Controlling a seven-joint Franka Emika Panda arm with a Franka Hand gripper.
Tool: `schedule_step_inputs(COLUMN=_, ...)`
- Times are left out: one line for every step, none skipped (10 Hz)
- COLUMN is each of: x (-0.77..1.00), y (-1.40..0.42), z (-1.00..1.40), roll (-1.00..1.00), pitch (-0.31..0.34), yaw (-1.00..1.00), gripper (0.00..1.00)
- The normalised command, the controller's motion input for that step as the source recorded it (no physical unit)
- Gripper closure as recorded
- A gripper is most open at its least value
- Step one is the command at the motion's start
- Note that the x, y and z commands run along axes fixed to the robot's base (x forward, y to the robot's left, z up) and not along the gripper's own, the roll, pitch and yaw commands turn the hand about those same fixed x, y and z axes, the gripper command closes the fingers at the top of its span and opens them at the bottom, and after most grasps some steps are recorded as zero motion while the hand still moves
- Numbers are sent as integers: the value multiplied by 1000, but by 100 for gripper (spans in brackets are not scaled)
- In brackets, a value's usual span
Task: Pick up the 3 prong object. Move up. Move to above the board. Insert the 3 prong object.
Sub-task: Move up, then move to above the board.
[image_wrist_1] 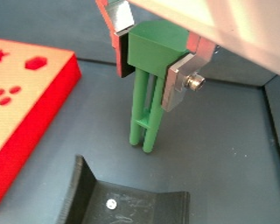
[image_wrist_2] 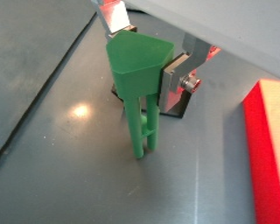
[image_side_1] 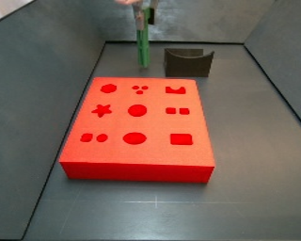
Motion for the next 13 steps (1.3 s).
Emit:
schedule_step_inputs(x=-55, y=-56, z=640, roll=9, pitch=39, yaw=15, gripper=100)
schedule_step_inputs(x=-36, y=-28, z=430, roll=37, pitch=45, yaw=17, gripper=100)
schedule_step_inputs(x=-28, y=-16, z=315, roll=50, pitch=49, yaw=18, gripper=100)
schedule_step_inputs(x=520, y=-110, z=1000, roll=176, pitch=-455, yaw=-272, gripper=100)
schedule_step_inputs(x=533, y=-116, z=1000, roll=173, pitch=-391, yaw=-252, gripper=100)
schedule_step_inputs(x=463, y=-97, z=1000, roll=150, pitch=-271, yaw=-186, gripper=100)
schedule_step_inputs(x=398, y=-81, z=972, roll=130, pitch=-198, yaw=-145, gripper=100)
schedule_step_inputs(x=231, y=-49, z=713, roll=100, pitch=-72, yaw=-85, gripper=100)
schedule_step_inputs(x=144, y=-30, z=533, roll=87, pitch=4, yaw=-55, gripper=100)
schedule_step_inputs(x=84, y=-17, z=312, roll=80, pitch=63, yaw=-29, gripper=100)
schedule_step_inputs(x=65, y=-15, z=205, roll=79, pitch=81, yaw=-21, gripper=100)
schedule_step_inputs(x=-130, y=-1000, z=277, roll=35, pitch=177, yaw=-1000, gripper=100)
schedule_step_inputs(x=-134, y=-1000, z=280, roll=36, pitch=180, yaw=-1000, gripper=100)
